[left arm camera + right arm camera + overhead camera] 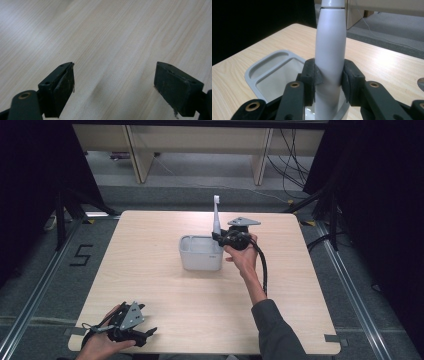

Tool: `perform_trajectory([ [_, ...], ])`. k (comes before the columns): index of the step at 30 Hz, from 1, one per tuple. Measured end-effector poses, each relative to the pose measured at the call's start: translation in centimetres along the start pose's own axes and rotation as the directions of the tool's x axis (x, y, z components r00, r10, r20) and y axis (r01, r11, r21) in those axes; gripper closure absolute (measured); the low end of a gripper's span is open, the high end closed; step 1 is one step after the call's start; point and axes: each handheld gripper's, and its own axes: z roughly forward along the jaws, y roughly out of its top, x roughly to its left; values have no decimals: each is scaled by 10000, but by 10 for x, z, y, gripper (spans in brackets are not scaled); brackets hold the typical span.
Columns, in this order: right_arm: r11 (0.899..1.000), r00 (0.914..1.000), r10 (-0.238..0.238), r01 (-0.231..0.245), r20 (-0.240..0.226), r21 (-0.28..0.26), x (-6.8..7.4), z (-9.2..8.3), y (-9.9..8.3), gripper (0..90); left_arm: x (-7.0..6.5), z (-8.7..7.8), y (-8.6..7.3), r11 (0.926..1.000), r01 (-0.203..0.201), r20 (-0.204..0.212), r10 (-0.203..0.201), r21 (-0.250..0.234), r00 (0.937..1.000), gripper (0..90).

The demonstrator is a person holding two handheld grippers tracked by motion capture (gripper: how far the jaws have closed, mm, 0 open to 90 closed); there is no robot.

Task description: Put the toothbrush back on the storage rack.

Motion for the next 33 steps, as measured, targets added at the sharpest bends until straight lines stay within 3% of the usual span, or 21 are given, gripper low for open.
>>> perform_trajectory([
  [2, 10000, 9999, -61, 61, -93, 59, -1, 1, -2, 666, -1, 1, 0, 9999, 137, 22, -136, -105, 9999, 164],
  [3, 10000, 10000, -33, 32, 88, 79, 0, 0, -4, 666, 0, 0, 0, 10000, 10, 13, -10, 8, 10000, 164],
  [6, 9993, 9997, -256, 255, 33, 282, 1, 1, -6, 666, 0, 0, 0, 10000, 18, 17, -18, 5, 10000, 164],
  [7, 9982, 9984, -542, 539, 130, 249, 0, 1, -6, 666, -1, 1, 0, 9999, 139, 26, -138, -91, 9999, 164],
  [9, 9986, 9992, -354, 345, 209, 404, 2, 0, -7, 666, 0, 0, 0, 10000, 13, 12, -13, 3, 10000, 164],
  [14, 9981, 9990, -383, 372, 208, 493, 2, 0, -9, 666, 0, 0, 0, 10000, -3, 10, 3, 10, 10000, 164],
  [15, 9979, 9986, -506, 500, 132, 400, 2, 1, -9, 666, -1, 1, 0, 9999, 132, 41, -132, -110, 9999, 164],
  [20, 9972, 9978, -645, 637, 181, 397, 1, 1, -9, 666, 0, 0, 0, 10000, 10, 12, -10, -2, 10000, 164],
  [24, 9958, 9957, -829, 812, 425, 413, 1, 2, -10, 666, -1, 1, 0, 9999, 135, 12, -135, -89, 9999, 164],
  [25, 9978, 9978, -524, 506, 415, 423, 3, 2, -11, 666, 0, 0, 0, 10000, 14, 1, -14, 6, 10000, 164],
  [29, 9969, 9973, -601, 578, 422, 540, 3, 1, -10, 666, -1, 1, 0, 9999, 145, 23, -145, -83, 9999, 163],
  [31, 9975, 9974, -521, 496, 488, 501, 4, 2, -11, 666, 0, 0, 0, 10000, 0, -4, 0, 2, 10000, 164],
  [33, 9962, 9952, -807, 786, 553, 377, 3, 3, -11, 665, -1, 1, 0, 9998, 141, 12, -141, -101, 9999, 163],
])
